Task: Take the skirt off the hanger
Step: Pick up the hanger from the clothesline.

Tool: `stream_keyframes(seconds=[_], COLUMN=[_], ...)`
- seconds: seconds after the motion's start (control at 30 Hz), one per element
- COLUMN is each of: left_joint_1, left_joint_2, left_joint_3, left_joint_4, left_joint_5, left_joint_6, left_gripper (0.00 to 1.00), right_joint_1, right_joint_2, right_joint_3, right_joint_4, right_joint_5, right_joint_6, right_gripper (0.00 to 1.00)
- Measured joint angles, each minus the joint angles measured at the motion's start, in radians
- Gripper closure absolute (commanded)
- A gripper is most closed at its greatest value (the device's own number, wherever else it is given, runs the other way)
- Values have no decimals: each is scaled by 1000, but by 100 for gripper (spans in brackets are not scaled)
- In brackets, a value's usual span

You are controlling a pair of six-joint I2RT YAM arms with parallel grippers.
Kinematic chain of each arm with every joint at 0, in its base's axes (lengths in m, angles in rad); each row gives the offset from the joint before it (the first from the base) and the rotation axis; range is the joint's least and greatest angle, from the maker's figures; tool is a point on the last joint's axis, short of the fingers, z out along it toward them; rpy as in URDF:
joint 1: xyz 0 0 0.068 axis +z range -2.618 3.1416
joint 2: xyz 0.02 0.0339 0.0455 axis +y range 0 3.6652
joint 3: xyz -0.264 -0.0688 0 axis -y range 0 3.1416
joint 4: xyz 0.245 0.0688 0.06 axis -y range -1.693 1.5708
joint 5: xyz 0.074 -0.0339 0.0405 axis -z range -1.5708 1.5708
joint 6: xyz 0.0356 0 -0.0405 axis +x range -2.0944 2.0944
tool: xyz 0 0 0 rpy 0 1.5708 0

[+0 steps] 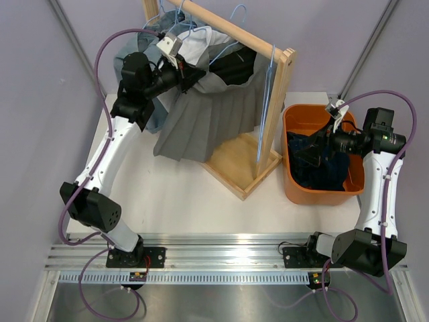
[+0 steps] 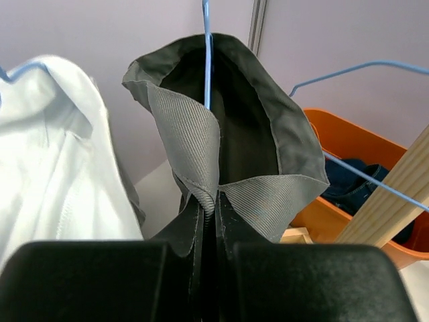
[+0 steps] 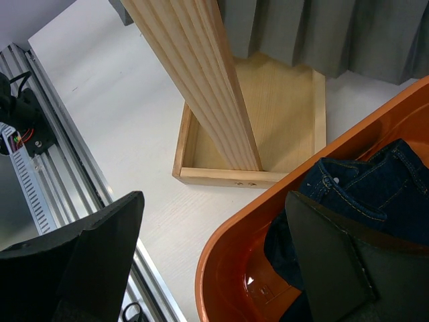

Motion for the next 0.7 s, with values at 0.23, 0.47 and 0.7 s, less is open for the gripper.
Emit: stream_keyframes(seconds=[0.23, 0.47, 0.7], left_joint_1=[0, 0, 0], left_joint_2=[6, -59, -242], left_joint_3=[-42, -160, -313], left_joint_4=[-8, -64, -172], left_joint_5=[-1, -3, -18], left_joint_6=[-1, 20, 76], left_gripper=[100, 100, 100], right_joint_1=[0, 0, 2], right_joint_2=[-1, -59, -131], right_joint_3=[-1, 8, 90], right_joint_4=[0, -16, -93], right_joint_5=[0, -55, -136], right_joint_6=[0, -30, -125], right_gripper=[6, 6, 5])
